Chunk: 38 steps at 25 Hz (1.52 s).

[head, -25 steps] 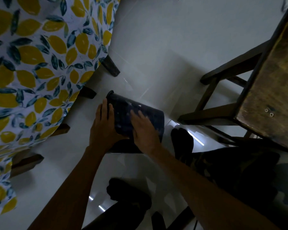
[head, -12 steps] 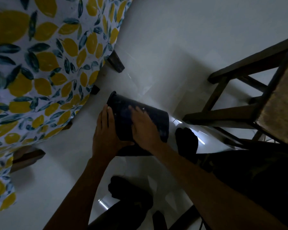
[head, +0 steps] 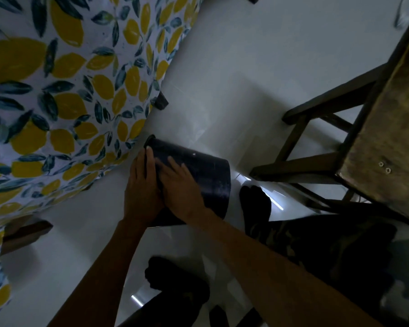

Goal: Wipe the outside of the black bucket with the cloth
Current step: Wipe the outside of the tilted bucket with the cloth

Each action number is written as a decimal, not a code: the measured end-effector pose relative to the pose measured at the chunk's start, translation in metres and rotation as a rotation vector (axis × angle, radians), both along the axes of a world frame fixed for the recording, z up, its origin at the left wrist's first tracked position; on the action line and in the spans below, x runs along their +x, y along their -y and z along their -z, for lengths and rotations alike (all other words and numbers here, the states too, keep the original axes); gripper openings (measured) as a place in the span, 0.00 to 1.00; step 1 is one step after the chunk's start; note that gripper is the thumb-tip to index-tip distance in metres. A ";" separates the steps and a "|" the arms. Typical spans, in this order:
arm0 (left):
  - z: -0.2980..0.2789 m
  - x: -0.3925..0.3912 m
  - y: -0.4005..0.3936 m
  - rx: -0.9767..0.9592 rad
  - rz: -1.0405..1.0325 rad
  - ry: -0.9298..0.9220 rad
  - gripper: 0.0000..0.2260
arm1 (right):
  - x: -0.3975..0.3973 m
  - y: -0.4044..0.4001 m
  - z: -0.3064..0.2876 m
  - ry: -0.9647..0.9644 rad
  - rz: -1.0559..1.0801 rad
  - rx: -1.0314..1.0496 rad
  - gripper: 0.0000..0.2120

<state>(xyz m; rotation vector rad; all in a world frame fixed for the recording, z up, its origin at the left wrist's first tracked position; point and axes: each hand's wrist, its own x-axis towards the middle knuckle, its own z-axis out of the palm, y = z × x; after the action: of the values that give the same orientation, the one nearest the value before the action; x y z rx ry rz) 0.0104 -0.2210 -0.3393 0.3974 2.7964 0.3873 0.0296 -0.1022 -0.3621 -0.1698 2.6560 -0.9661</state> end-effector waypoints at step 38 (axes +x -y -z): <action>0.001 0.045 0.020 -0.052 0.106 0.036 0.64 | -0.053 -0.054 0.033 0.550 0.444 -0.093 0.17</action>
<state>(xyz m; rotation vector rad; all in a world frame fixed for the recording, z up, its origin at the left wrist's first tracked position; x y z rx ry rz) 0.0551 -0.2407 -0.3405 0.5195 2.7299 0.2949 -0.0233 -0.0487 -0.3952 0.6038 2.1687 -1.0729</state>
